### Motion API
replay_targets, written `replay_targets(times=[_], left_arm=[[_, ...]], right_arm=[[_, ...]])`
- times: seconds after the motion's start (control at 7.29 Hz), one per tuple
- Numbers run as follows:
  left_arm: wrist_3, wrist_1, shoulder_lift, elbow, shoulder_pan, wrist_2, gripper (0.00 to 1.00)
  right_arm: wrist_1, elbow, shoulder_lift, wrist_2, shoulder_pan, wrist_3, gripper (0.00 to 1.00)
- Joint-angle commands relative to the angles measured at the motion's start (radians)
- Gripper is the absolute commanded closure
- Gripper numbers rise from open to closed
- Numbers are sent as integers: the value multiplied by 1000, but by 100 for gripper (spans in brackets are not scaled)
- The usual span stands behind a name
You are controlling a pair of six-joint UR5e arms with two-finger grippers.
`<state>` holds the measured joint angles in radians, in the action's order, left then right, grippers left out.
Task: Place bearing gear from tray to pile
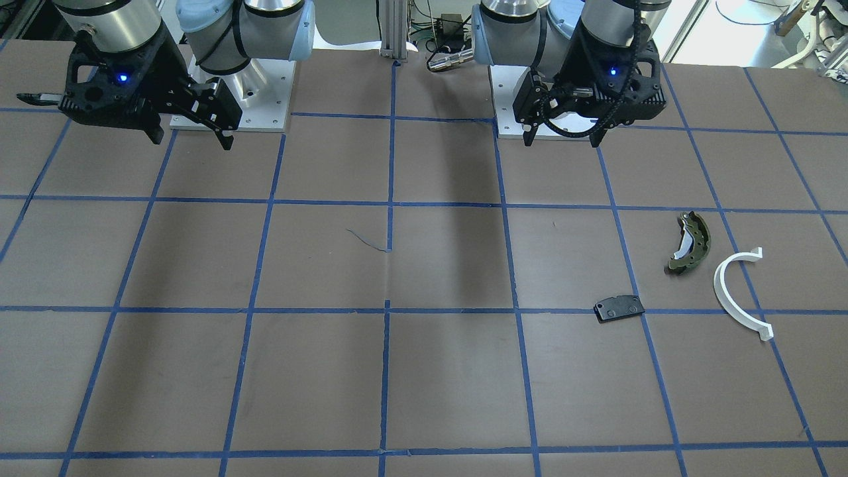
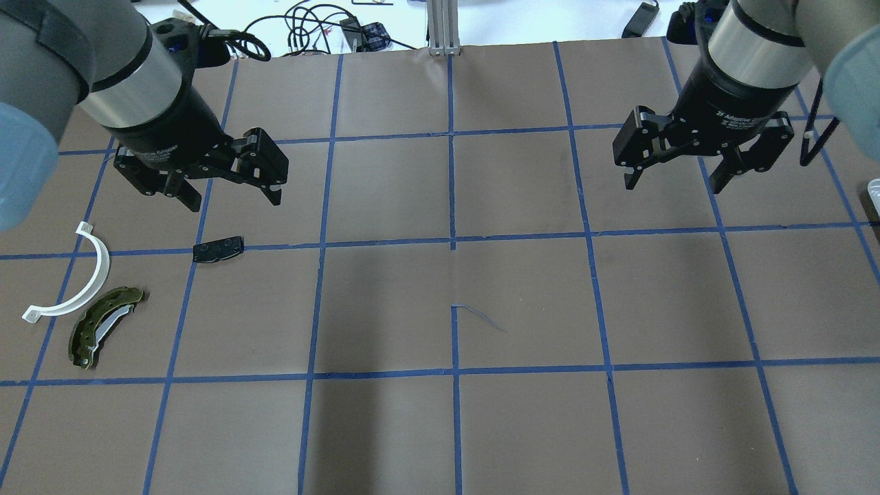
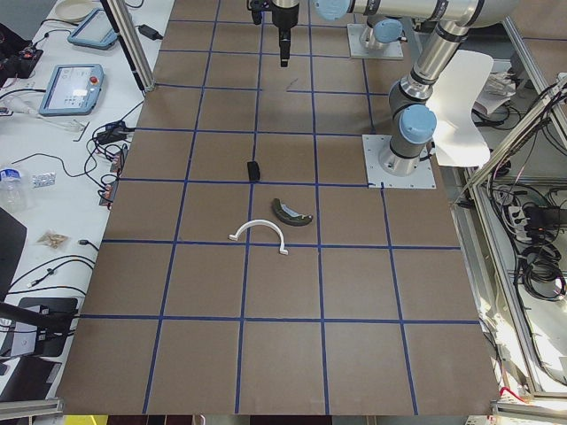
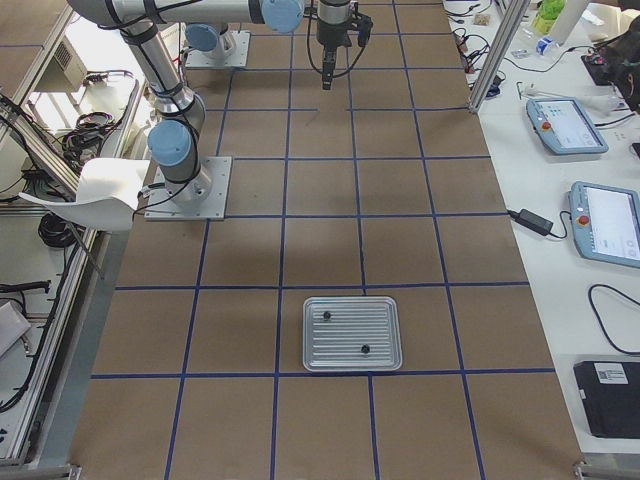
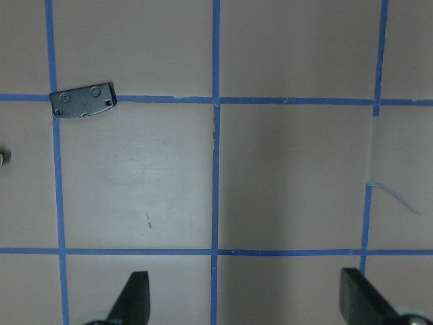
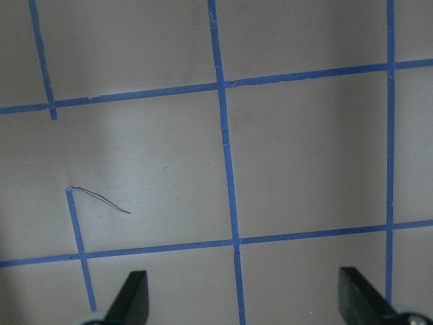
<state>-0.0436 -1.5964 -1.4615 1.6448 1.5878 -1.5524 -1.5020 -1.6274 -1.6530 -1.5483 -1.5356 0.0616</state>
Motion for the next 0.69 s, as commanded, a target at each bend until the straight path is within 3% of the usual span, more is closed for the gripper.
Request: replay_targets(times=[0.0,0.55], left_arm=[[-1,-2,19,9,1,2,0],[-1,0,20,9,3,2,0]], right_arm=[[-1,0,1,-1,2,-11,0],[-3,0,2,-7,0,-6,0]])
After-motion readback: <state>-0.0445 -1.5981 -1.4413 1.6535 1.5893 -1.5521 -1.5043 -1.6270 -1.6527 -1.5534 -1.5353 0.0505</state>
